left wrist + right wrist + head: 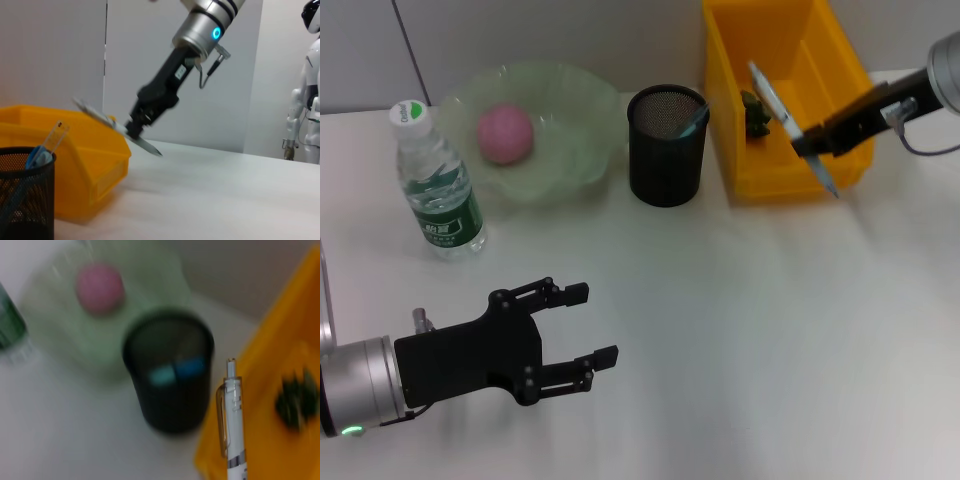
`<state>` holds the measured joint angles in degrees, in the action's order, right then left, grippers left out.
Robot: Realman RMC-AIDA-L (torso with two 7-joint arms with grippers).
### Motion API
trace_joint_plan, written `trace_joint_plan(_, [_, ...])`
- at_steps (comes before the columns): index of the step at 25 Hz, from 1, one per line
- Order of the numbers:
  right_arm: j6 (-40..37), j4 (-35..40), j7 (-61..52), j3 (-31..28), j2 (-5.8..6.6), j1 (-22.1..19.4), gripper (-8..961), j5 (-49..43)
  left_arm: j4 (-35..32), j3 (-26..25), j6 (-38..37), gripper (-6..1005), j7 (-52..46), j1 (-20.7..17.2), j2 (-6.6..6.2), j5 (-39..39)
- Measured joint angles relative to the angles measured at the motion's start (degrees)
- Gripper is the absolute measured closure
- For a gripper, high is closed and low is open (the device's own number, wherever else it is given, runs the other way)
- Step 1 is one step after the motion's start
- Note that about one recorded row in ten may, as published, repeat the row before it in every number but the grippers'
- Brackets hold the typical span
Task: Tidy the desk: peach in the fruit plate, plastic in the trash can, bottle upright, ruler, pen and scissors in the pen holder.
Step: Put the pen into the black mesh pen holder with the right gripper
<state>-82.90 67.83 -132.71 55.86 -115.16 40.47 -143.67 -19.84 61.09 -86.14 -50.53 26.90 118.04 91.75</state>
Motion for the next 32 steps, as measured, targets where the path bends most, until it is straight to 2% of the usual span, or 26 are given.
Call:
trace_joint_plan(8, [9.9,3.6,8.2,-0.1,-1.26,-3.9,834,13.6,-0.1,0.0,0.0,202,0.0,0.1,0.08,-0.1])
trace_joint_plan(13, [18.1,1.7,16.7,-0.8,-3.23,-5.4,834,22.2,-0.3,-0.2,0.0,202,0.0,0.1,0.09,-0.1])
trace_joint_plan(16, [21.5,-1.2,22.7,-1.2,-3.72,-5.8,834,29.2,-0.3,-0.7,0.0,202,0.0,0.2,0.09,-0.1])
trace_joint_plan(23, [23.9,-14.0,40.4,-5.4,-3.43,-5.3,834,48.9,-0.8,-0.8,0.0,202,0.0,0.2,0.09,-0.1])
trace_joint_plan(29, [23.6,-24.4,53.3,-9.1,-2.35,-4.2,835,56.6,-0.8,-1.4,0.1,202,0.7,-0.2,0.08,-0.1])
trace_joint_plan(32, [23.7,-28.7,55.3,-9.6,-1.72,-3.3,835,58.2,-0.9,-1.4,0.2,202,0.7,-0.3,0.06,-0.1])
